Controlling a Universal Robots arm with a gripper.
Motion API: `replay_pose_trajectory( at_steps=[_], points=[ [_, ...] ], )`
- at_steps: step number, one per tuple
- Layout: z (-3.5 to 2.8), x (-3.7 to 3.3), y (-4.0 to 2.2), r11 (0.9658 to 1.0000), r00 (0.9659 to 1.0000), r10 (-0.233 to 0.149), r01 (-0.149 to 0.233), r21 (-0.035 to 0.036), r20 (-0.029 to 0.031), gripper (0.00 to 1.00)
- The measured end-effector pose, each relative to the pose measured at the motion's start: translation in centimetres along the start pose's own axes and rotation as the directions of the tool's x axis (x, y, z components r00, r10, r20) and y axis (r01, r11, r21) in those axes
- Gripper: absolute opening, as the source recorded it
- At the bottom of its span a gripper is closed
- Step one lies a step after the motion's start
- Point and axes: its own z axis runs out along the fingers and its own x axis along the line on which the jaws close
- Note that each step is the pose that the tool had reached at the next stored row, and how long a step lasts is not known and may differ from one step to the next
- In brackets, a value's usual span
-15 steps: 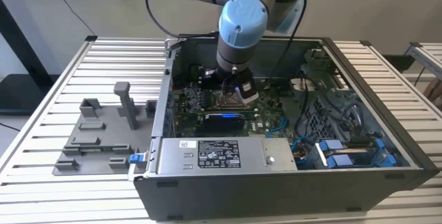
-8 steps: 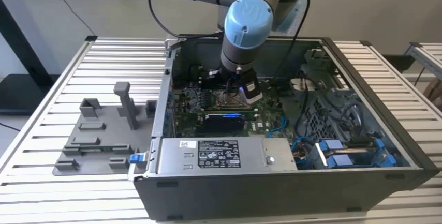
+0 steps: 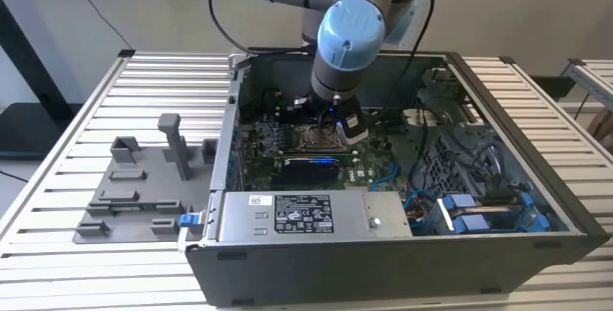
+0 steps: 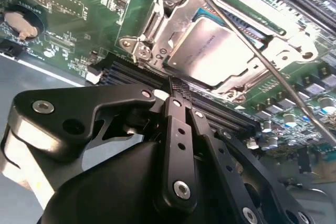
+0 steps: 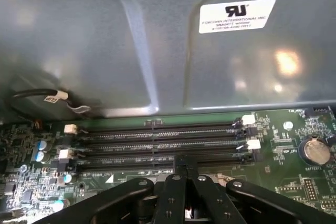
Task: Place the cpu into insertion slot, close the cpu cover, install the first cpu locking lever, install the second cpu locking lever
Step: 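Install the first cpu locking lever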
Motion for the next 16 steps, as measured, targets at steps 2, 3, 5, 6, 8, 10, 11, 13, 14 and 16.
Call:
replay_pose_trajectory(
  at_steps=[2, 3, 5, 6, 8, 10, 11, 13, 14, 16],
  points=[
    [-0.01, -0.01, -0.03, 0.9998, 1.0, 0.001, -0.001, -0.021, -0.0018, 0.11],
    [-0.04, -0.01, -0.06, 0.9997, 1.0, 0.001, -0.001, -0.0242, -0.0022, 0.11],
    [-0.07, -0.02, -0.06, 0.9997, 1.0, 0.002, -0.002, -0.0247, -0.0036, 0.11],
    [-0.14, -0.02, -0.03, 0.9997, 1.0, 0.002, -0.002, -0.0245, -0.0041, 0.11],
    [-0.4, -0.02, 0.12, 0.9997, 1.0, 0.002, -0.002, -0.0253, -0.0045, 0.11],
    [-0.71, 0.0, 0.29, 0.9997, 1.0, 0.002, -0.002, -0.0253, -0.0048, 0.11],
    [-0.88, 0.01, 0.38, 0.9997, 1.0, 0.002, -0.003, -0.0254, -0.005, 0.11],
    [-1.17, 0.07, 0.54, 0.9997, 1.0, 0.003, -0.003, -0.0254, -0.0057, 0.11],
    [-1.28, 0.12, 0.6, 0.9997, 1.0, 0.003, -0.003, -0.0253, -0.0061, 0.11],
    [-1.52, 0.26, 0.72, 0.9997, 1.0, 0.004, -0.004, -0.0251, -0.0076, 0.11]
  ],
)
